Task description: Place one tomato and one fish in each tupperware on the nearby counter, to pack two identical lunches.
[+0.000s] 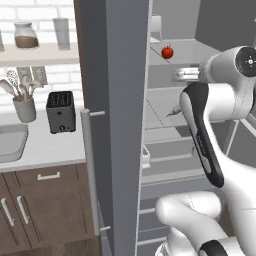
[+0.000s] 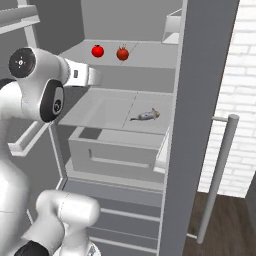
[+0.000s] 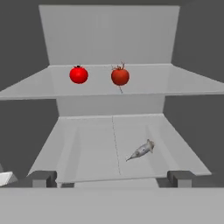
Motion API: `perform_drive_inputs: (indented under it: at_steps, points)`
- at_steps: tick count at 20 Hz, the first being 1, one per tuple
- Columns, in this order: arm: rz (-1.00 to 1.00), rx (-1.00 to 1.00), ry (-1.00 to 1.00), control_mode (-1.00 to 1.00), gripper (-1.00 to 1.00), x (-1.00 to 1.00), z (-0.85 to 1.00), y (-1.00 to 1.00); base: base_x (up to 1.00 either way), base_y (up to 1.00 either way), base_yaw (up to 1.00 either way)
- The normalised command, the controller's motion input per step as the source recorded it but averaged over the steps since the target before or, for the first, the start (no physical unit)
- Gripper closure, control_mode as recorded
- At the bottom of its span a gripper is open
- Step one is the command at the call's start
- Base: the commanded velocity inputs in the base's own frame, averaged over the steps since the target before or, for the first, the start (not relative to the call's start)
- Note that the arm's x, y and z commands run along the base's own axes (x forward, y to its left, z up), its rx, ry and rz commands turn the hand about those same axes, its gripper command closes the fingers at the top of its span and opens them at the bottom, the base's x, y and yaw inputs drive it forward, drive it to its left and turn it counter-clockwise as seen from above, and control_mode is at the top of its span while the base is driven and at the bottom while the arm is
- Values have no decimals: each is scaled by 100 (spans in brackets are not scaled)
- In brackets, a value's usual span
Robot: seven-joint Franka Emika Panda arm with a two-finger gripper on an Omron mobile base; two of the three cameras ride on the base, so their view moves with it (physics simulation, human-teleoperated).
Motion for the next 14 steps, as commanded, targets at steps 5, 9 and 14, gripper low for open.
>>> perform_drive_inputs:
  at_steps: [5,9,14]
  points:
    - [0,0,0,-100,-100,55,20,-26,0,0,0]
    - [0,0,4,-100,-100,72,0,-4,0,0,0]
    - [-1,0,6,-100,-100,72,0,-1,0,0,0]
